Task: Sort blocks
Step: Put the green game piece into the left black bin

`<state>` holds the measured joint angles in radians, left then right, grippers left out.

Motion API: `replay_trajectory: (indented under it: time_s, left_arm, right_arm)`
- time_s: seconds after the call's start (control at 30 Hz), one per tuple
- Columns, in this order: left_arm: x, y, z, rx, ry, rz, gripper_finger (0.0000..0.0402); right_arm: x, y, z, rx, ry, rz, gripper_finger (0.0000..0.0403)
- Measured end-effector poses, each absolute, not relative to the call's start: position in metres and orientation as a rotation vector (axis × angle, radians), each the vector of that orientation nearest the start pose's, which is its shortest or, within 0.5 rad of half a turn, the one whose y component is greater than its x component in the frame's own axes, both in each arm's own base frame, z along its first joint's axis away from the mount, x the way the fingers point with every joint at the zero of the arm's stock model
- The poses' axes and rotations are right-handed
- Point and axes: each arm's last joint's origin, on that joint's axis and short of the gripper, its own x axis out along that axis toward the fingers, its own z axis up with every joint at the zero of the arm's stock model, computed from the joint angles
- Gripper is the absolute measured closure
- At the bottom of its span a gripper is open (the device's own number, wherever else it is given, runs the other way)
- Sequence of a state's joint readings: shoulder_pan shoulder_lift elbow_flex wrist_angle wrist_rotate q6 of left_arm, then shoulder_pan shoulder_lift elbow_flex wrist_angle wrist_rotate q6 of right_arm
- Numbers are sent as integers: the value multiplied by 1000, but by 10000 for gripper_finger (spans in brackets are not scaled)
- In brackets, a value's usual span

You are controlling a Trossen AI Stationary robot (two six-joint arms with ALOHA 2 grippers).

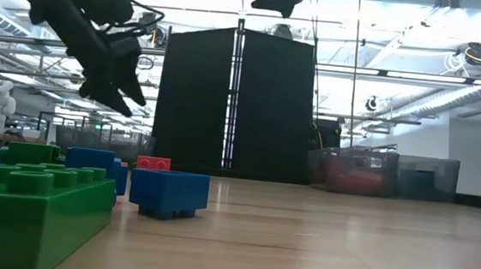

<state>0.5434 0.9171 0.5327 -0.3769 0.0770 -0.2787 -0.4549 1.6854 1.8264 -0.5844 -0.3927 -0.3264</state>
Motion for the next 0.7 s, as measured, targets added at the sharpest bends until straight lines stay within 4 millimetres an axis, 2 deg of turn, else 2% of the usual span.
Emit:
replay_trajectory:
  time_s: [0.07, 0.13, 0.27, 0.5, 0.57, 0.7]
  left_arm:
    - [156, 80, 209, -487, 711, 533, 95]
    - [156, 71, 207, -466, 751, 529, 96]
    - [157, 63, 205, -424, 782, 581, 96]
    - [154, 62, 204, -426, 791, 671, 96]
    - [154, 62, 203, -425, 795, 672, 96]
    - [153, 62, 203, -423, 806, 677, 96]
  right_arm:
    - [336, -146, 415, -118, 460, 28, 206]
    - [342, -136, 399, -91, 556, 80, 206]
    - [379, -102, 349, -72, 684, 222, 206]
    - [447, -39, 269, -137, 714, 407, 206]
    - [460, -29, 248, -132, 721, 427, 206]
    - [478, -23, 225, -101, 678, 415, 206]
